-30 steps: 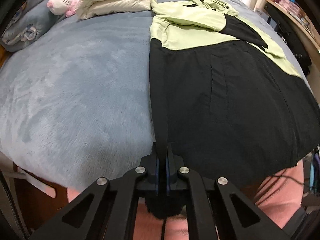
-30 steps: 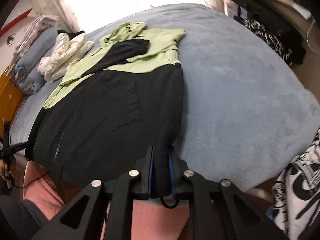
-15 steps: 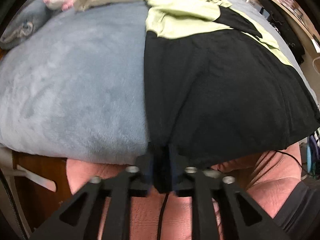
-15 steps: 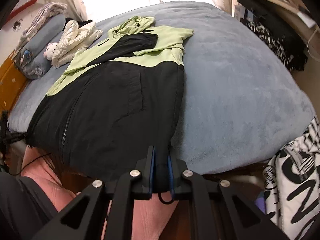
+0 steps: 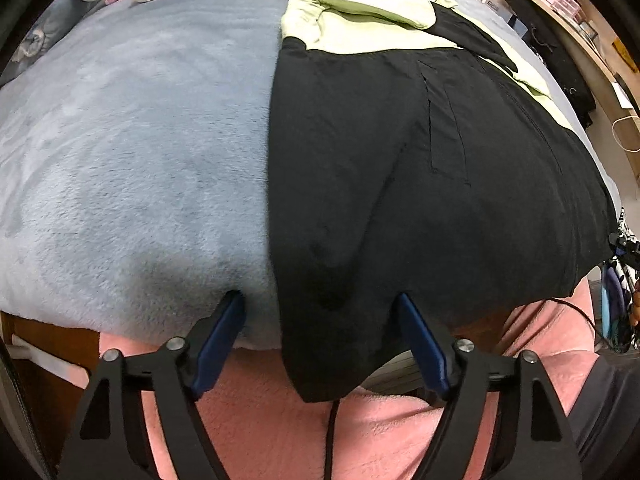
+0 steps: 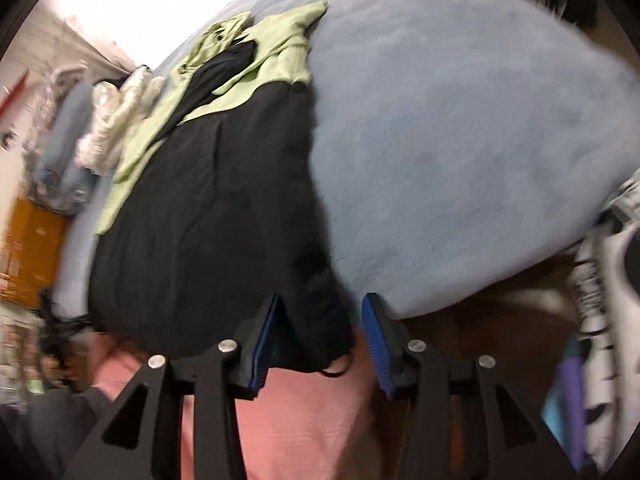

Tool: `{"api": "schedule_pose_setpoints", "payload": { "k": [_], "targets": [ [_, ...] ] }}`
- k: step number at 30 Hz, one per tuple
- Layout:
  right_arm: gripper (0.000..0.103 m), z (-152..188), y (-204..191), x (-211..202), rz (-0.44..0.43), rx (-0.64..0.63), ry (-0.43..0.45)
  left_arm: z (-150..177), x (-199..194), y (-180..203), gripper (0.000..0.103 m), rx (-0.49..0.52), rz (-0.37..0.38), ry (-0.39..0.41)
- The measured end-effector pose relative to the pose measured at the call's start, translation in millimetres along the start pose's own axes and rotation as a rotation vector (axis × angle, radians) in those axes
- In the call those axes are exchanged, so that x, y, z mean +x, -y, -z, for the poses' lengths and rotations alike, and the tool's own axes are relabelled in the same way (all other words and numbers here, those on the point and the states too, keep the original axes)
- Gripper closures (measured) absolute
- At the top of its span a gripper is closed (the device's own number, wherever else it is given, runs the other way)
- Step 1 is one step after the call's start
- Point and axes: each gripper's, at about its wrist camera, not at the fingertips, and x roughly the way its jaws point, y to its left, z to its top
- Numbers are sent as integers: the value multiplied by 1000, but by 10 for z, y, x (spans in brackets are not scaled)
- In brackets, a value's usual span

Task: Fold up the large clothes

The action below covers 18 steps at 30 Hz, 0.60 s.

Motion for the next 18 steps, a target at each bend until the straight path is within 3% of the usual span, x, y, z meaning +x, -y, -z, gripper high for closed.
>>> {"api": "schedule_pose_setpoints", "payload": {
  "k": [1, 2, 3, 4, 5, 6, 7, 12, 15, 18],
  "targets": [
    [59, 4, 0, 41, -32, 6, -3, -5, -9, -26, 28, -2, -3, 3],
    [58, 9, -14, 61, -45, 2, 9, -11, -22, -38, 48, -9, 1, 10],
    [58, 18, -22, 62, -52, -6, 18, -11, -38, -11, 86, -15, 16, 6],
    [58, 33, -56, 60, -64, -23, 27, -3, -27, 19, 95, -24, 21, -3],
    [62, 50, -99, 29, -73, -46, 44, -3, -47, 18, 96, -45, 29, -6],
    [75, 65, -145, -18, -82, -69, 60, 7, -72, 26, 97, -51, 24, -3],
    [82, 66, -183, -65, -90, -89, 73, 13, -89, 63, 98, -43, 12, -2],
    [84, 120, -502, -438, -100, -199, 183, 154, -354, 272, 99, 18, 26, 38],
    [84, 121, -689, -608, -143, -251, 227, 286, -510, 392, 99, 72, 49, 30],
    [84, 91, -822, -680, -202, -274, 248, 325, -615, 409, 99, 55, 89, 24]
  ]
}}
